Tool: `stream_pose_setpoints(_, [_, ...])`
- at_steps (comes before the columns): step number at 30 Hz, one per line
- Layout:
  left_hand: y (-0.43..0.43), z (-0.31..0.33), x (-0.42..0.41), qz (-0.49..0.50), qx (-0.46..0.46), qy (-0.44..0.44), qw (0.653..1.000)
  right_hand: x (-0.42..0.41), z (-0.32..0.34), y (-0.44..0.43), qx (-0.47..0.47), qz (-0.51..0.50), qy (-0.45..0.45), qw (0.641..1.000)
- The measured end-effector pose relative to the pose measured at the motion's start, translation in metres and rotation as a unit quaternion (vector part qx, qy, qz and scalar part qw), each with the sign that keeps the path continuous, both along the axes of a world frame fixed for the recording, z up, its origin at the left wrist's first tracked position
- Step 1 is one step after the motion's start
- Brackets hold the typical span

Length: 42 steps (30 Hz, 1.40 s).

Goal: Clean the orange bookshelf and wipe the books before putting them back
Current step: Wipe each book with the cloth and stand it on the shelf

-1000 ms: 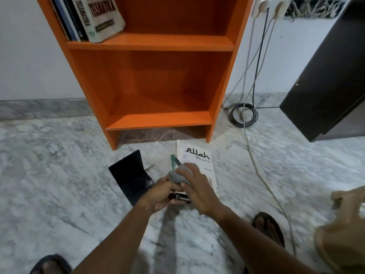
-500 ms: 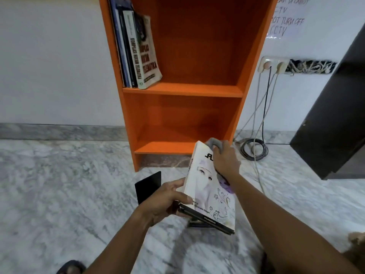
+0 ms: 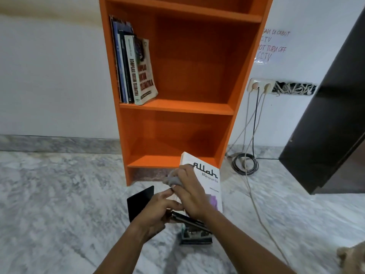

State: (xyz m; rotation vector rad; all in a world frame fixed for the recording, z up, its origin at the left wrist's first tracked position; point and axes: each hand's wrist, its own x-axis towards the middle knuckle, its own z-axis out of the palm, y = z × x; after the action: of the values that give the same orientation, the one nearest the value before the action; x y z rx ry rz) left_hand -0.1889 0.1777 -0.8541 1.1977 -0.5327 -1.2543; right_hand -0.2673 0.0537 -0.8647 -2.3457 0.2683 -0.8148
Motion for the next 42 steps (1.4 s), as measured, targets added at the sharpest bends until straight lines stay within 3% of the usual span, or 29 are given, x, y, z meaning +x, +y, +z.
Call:
stream_pose_setpoints(3, [0.002,0.002,0.004,0.057,-0.016,0.016,0.998,-0.003,-0.005,0.021,0.009,0.037,0.005,0.999])
stream_pose_setpoints(7, [0.0,0.002,0.014,0.1,-0.023,0.035,0.994,-0.013,-0.005,0.03,-0.01,0.014,-0.024,1.0])
stream_pose_setpoints(14, [-0.005,0.017,0.024,0.127,-0.068,0.052,0.988,-0.019,-0.001,-0.016,-0.076,-0.17,0.007,0.983])
stream_pose_setpoints(16, [-0.004,0.023,0.026,0.122,-0.074,0.038,0.989,-0.019,0.005,-0.025,-0.021,-0.214,-0.006,0.977])
stream_pose_setpoints(20, [-0.001,0.029,0.03,0.114,-0.085,0.036,0.989,-0.014,0.015,-0.043,0.177,-0.234,-0.035,0.955])
stream_pose_setpoints(23, [0.005,0.029,0.034,0.115,-0.096,0.045,0.988,-0.012,0.019,-0.054,0.406,-0.183,-0.088,0.891])
stream_pose_setpoints(26, [0.009,0.027,0.043,0.121,-0.107,0.078,0.984,-0.019,0.026,-0.053,0.633,-0.03,-0.113,0.765])
stream_pose_setpoints(28, [0.01,0.03,0.047,0.113,-0.119,0.088,0.982,-0.022,0.031,-0.048,0.703,0.068,-0.095,0.701])
stream_pose_setpoints(29, [0.011,0.033,0.048,0.106,-0.126,0.09,0.982,-0.024,0.032,-0.047,0.716,0.095,-0.094,0.685])
stream_pose_setpoints(30, [0.011,0.035,0.052,0.097,-0.128,0.081,0.984,-0.024,0.037,-0.044,0.711,0.119,-0.096,0.687])
stream_pose_setpoints(32, [0.01,0.038,0.06,0.1,-0.096,0.041,0.99,-0.021,0.043,-0.043,0.66,0.11,-0.115,0.735])
stream_pose_setpoints(35, [0.002,0.043,0.062,0.122,0.004,-0.131,0.984,-0.016,0.055,-0.04,0.489,0.028,-0.101,0.866])
stream_pose_setpoints(37, [-0.008,0.047,0.057,0.149,0.004,-0.249,0.957,-0.013,0.059,-0.032,0.385,-0.014,-0.085,0.919])
stream_pose_setpoints(39, [-0.018,0.059,0.042,0.163,-0.046,-0.196,0.966,-0.01,0.061,-0.018,0.285,-0.045,-0.08,0.954])
stream_pose_setpoints(42, [-0.032,0.063,0.04,0.206,-0.079,-0.031,0.975,0.0,0.059,0.008,0.092,-0.042,-0.03,0.994])
